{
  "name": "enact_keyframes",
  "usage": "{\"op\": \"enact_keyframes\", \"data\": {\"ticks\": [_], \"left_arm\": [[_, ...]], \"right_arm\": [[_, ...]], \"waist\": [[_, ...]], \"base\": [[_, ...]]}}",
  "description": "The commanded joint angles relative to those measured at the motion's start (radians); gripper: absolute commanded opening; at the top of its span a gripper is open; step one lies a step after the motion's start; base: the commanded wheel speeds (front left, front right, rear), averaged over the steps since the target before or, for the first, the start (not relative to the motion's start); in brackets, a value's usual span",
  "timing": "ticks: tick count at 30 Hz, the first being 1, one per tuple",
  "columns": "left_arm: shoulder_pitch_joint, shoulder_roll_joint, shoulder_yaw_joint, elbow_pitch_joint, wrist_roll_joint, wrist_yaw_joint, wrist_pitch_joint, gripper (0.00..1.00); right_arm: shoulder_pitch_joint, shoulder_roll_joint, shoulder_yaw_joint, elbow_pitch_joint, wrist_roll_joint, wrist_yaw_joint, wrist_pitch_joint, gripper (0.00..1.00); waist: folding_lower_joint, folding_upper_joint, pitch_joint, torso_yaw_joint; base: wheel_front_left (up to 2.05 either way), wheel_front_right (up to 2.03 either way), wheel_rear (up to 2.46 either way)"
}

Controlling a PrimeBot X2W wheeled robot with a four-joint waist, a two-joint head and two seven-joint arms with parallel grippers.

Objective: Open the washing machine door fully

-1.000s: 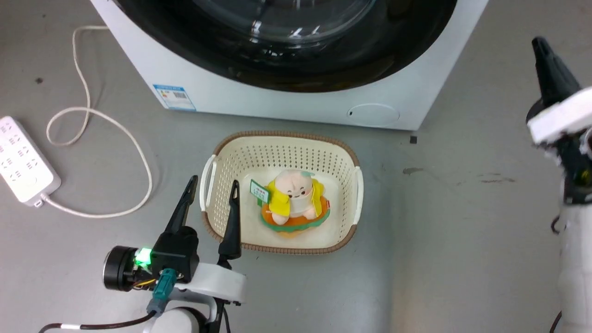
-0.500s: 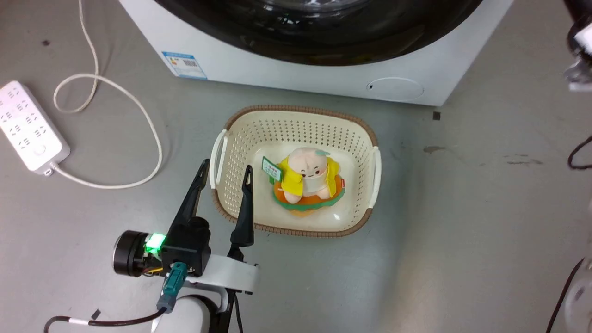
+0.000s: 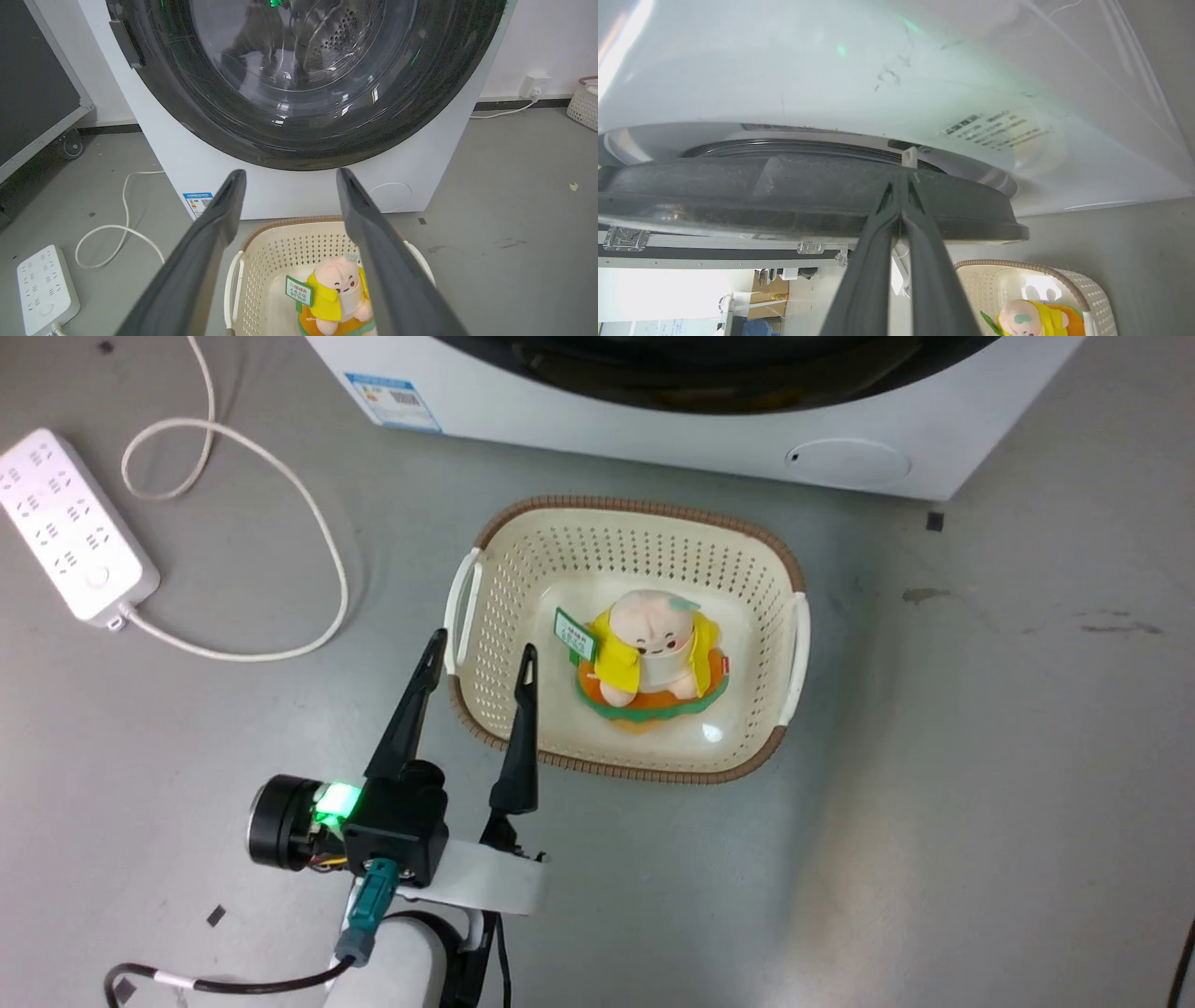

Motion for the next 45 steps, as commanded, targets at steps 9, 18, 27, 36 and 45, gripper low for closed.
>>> {"op": "enact_keyframes", "data": {"ticks": [9,18,27,36,45], "left_arm": [[-0.05,0.002,-0.038,-0.012,-0.005,0.021,-0.027,1.0],[-0.072,0.002,-0.063,-0.024,-0.006,0.037,-0.045,1.0],[-0.068,0.007,-0.066,-0.015,-0.009,0.046,-0.057,1.0],[0.001,0.024,-0.056,0.028,-0.019,0.041,-0.057,1.0],[0.084,0.039,-0.046,0.075,-0.044,0.024,-0.057,1.0]], "right_arm": [[-0.172,-0.025,-0.036,0.122,0.048,0.0,0.093,0.0],[-0.244,-0.049,-0.071,0.223,0.099,-0.001,0.205,0.0],[-0.167,-0.039,-0.072,0.252,0.125,-0.001,0.289,0.0],[0.116,0.061,-0.053,0.119,0.164,-0.001,0.367,0.0],[0.4,0.162,-0.021,-0.088,0.227,-0.001,0.494,0.0]], "waist": [[-0.0001,0.0,0.049,0.023],[-0.0001,0.0,0.076,0.04],[-0.0001,0.0,0.027,0.034],[-0.0001,0.0,-0.138,-0.002],[-0.0001,0.0,-0.269,-0.02]], "base": [[0.0,0.0,0.0],[0.0,0.0,0.0],[0.0,0.0,0.0],[0.0,0.0,0.0],[0.0,0.0,0.0]]}}
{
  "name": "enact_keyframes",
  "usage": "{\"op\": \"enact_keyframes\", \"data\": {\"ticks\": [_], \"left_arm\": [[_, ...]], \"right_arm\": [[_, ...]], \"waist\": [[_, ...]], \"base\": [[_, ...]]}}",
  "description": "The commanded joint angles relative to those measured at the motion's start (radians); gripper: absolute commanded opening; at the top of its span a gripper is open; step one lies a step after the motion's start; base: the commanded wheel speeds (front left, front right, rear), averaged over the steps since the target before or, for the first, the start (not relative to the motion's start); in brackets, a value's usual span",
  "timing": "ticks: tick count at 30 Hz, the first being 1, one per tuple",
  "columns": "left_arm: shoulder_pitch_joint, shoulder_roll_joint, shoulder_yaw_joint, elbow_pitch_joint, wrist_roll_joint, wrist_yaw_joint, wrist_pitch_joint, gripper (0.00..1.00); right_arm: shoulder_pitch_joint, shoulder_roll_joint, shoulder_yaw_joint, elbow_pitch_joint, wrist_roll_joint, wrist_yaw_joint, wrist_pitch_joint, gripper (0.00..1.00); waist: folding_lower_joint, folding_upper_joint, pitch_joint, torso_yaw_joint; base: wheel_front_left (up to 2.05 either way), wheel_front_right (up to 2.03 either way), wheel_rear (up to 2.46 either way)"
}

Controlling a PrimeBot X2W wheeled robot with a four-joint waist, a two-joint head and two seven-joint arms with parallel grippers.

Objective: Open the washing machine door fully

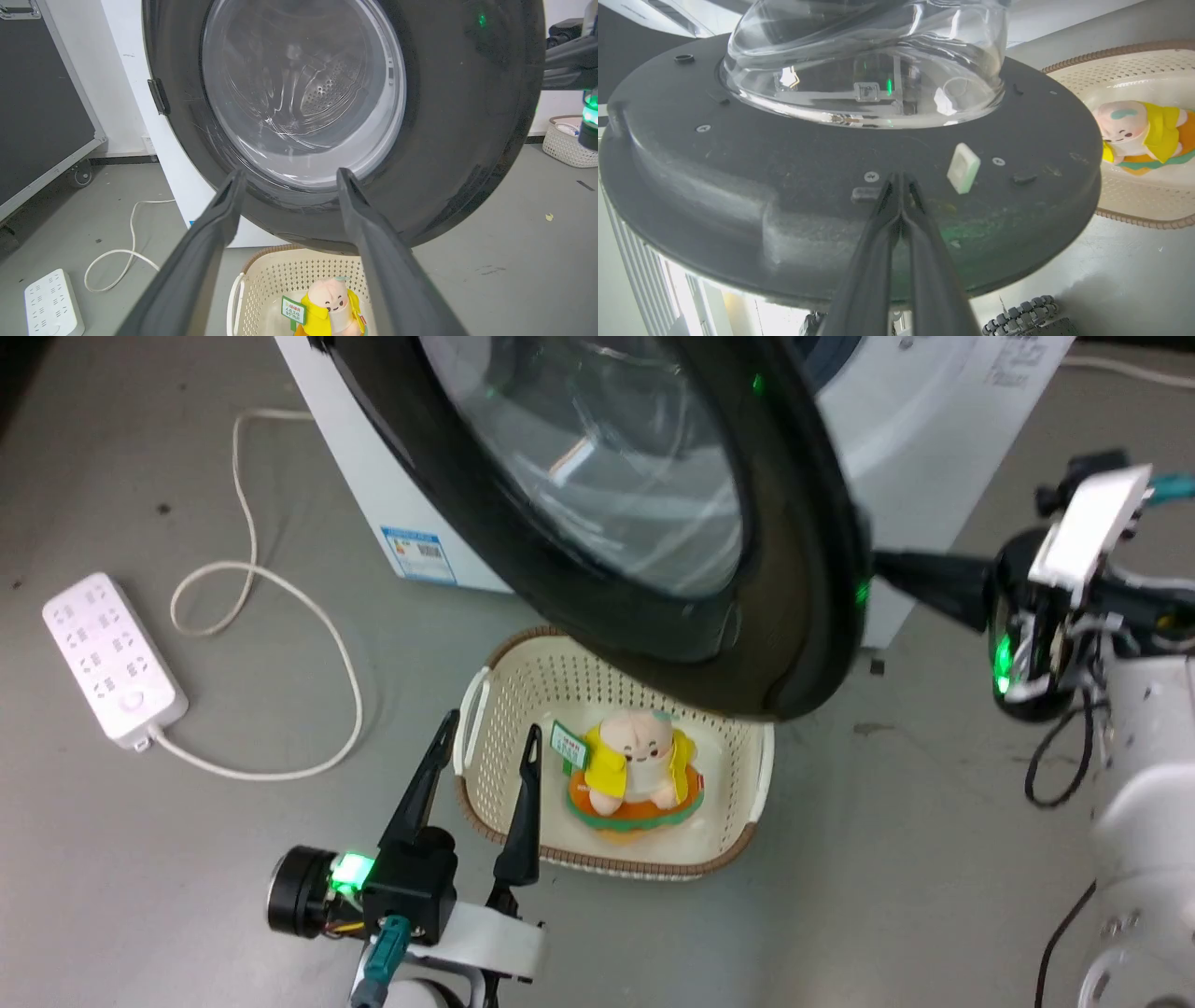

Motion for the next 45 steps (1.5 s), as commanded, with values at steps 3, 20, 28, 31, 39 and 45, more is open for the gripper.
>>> {"op": "enact_keyframes", "data": {"ticks": [3,20,28,31,39,45], "left_arm": [[0.028,0.007,0.003,0.011,-0.009,-0.008,-0.006,1.0],[0.103,0.007,0.0,0.036,-0.018,-0.032,-0.006,1.0],[0.119,0.008,0.026,0.03,-0.027,-0.029,-0.006,1.0],[0.126,0.011,0.038,0.029,-0.031,-0.029,-0.006,1.0],[0.134,0.017,0.076,0.017,-0.047,-0.035,-0.006,1.0],[0.15,0.025,0.116,0.01,-0.06,-0.036,-0.006,1.0]], "right_arm": [[0.089,0.009,0.056,-0.042,0.068,0.001,0.049,0.0],[0.394,0.01,0.707,-0.244,0.606,0.001,-0.16,0.0],[0.399,-0.003,0.737,-0.256,0.613,0.001,-0.274,1.0],[0.413,-0.033,0.72,-0.316,0.564,0.001,-0.351,1.0],[0.546,-0.212,0.748,-0.696,0.102,0.001,-0.805,1.0],[0.691,-0.296,0.725,-0.828,-0.275,0.001,-1.068,1.0]], "waist": [[0.0003,0.0,-0.056,-0.002],[0.0003,0.0,-0.103,0.052],[0.0003,0.0,-0.133,0.053],[0.0003,0.0,-0.157,0.038],[0.0003,0.0,-0.216,-0.031],[0.0003,0.0,-0.247,-0.091]], "base": [[0.0,0.0,0.0],[0.0,0.0,0.0],[0.0,0.0,0.0],[0.0,0.0,0.0],[0.0,0.0,0.0],[0.0,0.0,0.0]]}}
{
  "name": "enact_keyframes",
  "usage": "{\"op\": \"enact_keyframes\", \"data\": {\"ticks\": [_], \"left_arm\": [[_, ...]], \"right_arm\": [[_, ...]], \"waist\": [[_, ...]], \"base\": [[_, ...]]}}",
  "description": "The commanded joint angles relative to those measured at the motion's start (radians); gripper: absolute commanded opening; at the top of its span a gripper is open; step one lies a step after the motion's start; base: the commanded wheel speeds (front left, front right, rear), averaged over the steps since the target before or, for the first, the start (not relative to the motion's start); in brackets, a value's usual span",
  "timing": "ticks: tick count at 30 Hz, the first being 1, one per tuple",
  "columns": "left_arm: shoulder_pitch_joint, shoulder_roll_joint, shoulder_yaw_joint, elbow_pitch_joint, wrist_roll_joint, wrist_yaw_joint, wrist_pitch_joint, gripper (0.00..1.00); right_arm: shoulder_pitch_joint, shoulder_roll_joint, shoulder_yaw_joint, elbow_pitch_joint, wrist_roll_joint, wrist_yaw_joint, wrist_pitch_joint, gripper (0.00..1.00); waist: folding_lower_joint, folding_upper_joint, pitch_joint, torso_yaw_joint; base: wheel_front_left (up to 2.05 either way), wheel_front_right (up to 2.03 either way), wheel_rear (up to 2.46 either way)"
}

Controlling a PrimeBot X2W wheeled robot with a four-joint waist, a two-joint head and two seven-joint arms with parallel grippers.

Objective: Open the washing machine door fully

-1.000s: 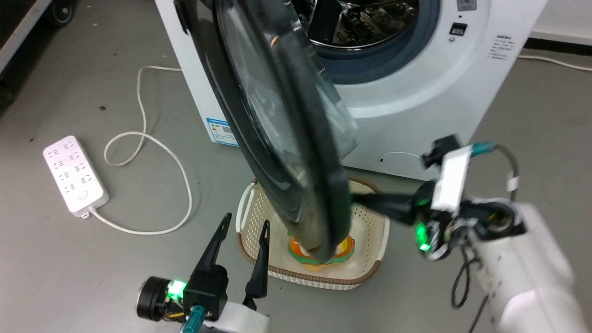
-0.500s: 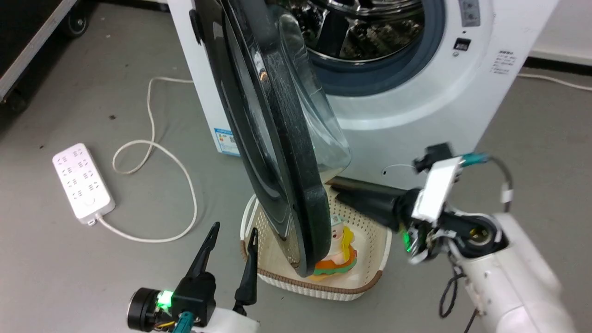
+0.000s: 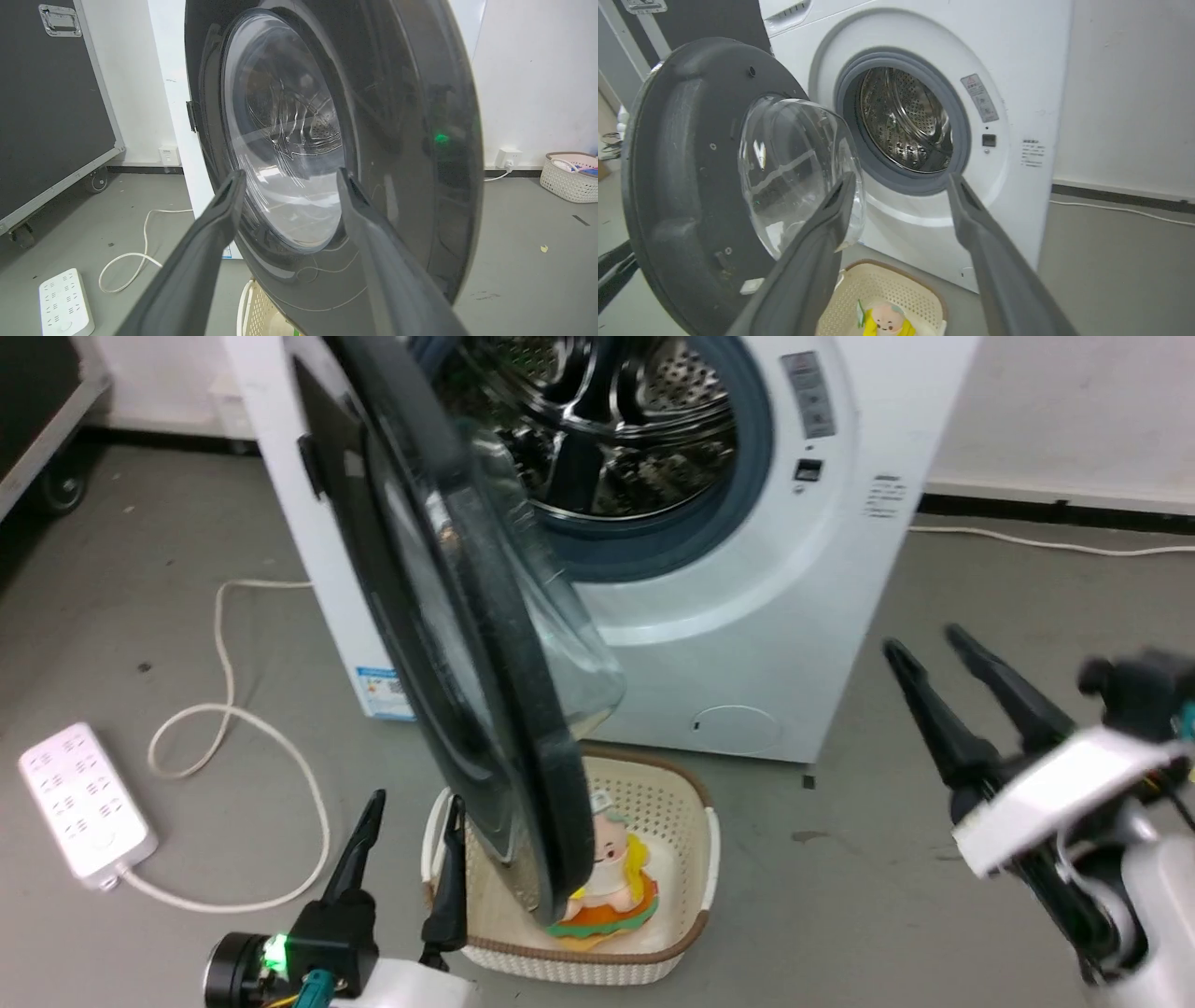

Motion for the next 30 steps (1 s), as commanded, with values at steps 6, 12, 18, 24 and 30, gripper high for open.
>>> {"op": "enact_keyframes", "data": {"ticks": [6,12,18,24,30], "left_arm": [[0.035,0.002,0.021,-0.012,-0.008,-0.003,-0.006,1.0],[0.048,0.0,0.028,-0.007,-0.008,-0.014,-0.006,1.0],[0.061,-0.005,0.025,0.011,-0.003,-0.021,-0.006,1.0],[0.069,-0.009,0.027,0.039,-0.001,-0.025,-0.006,1.0],[0.061,-0.013,0.029,0.054,0.0,-0.029,-0.006,0.78]], "right_arm": [[0.171,0.045,-0.123,-0.076,-0.312,0.001,-0.153,1.0],[0.363,0.219,-0.214,-0.169,-0.576,0.001,-0.195,1.0],[0.488,0.291,-0.252,-0.197,-0.633,0.001,-0.231,1.0],[0.52,0.299,-0.254,-0.166,-0.63,0.001,-0.255,1.0],[0.512,0.3,-0.248,-0.152,-0.616,0.001,-0.267,1.0]], "waist": [[0.0001,0.0,-0.028,-0.055],[0.0001,0.0,-0.032,-0.074],[0.0001,0.0,-0.034,-0.08],[0.0001,0.0,-0.033,-0.084],[0.0001,0.0,-0.028,-0.081]], "base": [[0.0,0.0,0.0],[0.0,0.0,0.0],[0.0,0.0,0.0],[0.0,0.0,0.0],[0.0,0.0,0.0]]}}
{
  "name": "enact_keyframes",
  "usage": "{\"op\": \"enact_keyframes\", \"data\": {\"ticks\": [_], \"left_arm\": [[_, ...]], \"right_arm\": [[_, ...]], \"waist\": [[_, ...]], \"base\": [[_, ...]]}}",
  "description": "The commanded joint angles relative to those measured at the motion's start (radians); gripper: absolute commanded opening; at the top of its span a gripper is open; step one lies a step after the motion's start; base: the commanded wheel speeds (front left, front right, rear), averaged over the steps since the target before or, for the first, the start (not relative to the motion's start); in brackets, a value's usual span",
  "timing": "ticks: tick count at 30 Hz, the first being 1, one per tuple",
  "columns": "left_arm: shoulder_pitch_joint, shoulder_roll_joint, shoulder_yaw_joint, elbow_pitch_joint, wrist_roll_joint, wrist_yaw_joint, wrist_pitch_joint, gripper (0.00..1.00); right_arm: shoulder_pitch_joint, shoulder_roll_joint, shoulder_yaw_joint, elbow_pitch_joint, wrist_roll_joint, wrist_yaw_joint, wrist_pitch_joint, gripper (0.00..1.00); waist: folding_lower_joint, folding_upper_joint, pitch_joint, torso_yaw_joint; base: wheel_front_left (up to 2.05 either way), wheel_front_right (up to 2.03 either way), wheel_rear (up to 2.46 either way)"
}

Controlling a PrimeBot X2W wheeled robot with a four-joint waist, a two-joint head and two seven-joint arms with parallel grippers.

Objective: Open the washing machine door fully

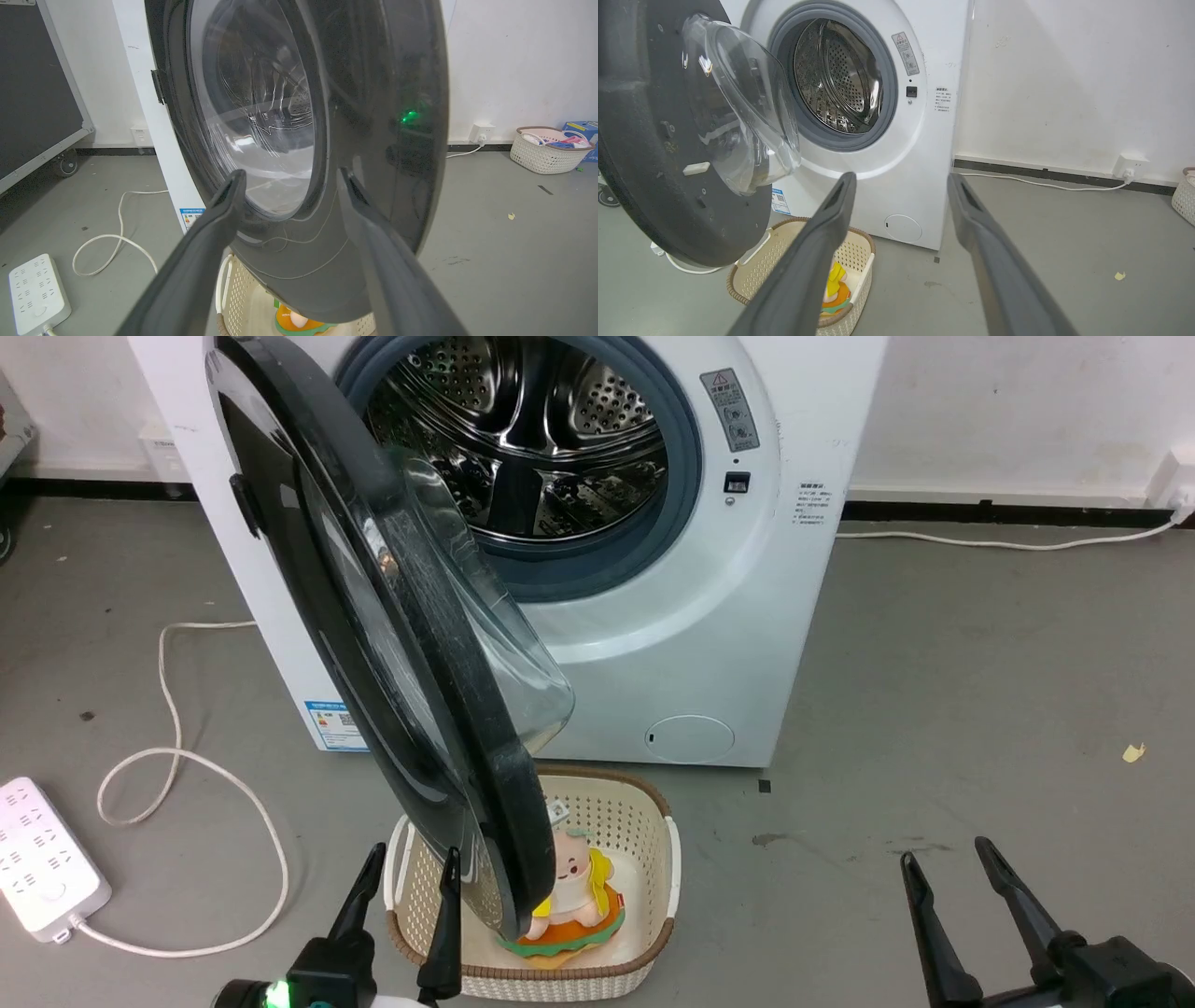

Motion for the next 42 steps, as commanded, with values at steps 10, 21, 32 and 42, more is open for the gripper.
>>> {"op": "enact_keyframes", "data": {"ticks": [10,21,32,42], "left_arm": [[-0.022,-0.008,0.058,-0.082,0.004,0.017,-0.006,0.0],[-0.216,-0.009,0.21,-0.465,-0.008,0.055,-0.006,0.0],[-0.304,-0.002,0.024,-0.565,0.017,-0.008,0.206,0.0],[-0.174,-0.033,-0.207,-0.365,-0.011,-0.036,0.265,0.0]], "right_arm": [[-0.005,0.006,0.008,0.003,0.019,-0.001,-0.008,1.0],[-0.012,0.006,0.011,0.002,0.031,-0.001,-0.004,1.0],[-0.015,0.006,0.022,0.013,0.039,-0.001,-0.013,1.0],[-0.027,0.006,0.025,0.024,0.034,-0.001,-0.018,1.0]], "waist": [[0.0,0.0,0.003,0.0],[0.0,0.0,-0.001,-0.006],[0.0,0.0,0.002,-0.017],[0.0,0.0,0.021,-0.02]], "base": [[0.0,0.0,0.0],[0.0,0.0,0.0],[0.0,0.0,0.0],[0.0,0.0,0.0]]}}
